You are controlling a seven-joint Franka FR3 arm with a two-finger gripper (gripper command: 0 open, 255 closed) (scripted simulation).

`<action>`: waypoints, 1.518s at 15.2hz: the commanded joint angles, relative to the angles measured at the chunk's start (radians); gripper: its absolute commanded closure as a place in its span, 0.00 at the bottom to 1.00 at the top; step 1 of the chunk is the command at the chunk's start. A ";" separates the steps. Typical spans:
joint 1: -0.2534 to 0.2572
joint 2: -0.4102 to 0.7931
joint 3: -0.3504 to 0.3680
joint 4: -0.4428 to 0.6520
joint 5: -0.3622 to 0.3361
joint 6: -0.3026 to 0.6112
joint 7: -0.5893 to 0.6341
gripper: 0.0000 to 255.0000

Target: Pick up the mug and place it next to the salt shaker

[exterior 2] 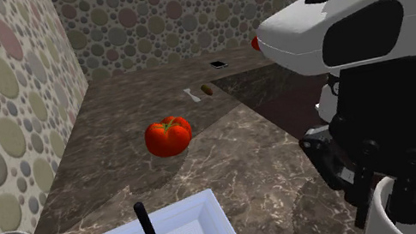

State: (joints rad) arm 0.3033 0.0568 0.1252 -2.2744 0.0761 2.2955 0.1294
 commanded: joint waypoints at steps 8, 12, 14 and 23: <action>0.001 0.089 -0.002 -0.029 -0.007 0.118 -0.003 1.00; 0.002 0.111 -0.002 -0.034 -0.009 0.145 -0.002 1.00; 0.002 0.111 -0.002 -0.034 -0.009 0.145 -0.002 1.00; 0.002 0.111 -0.002 -0.034 -0.009 0.145 -0.002 0.00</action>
State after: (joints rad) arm 0.3051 0.1680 0.1232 -2.3083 0.0675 2.4407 0.1271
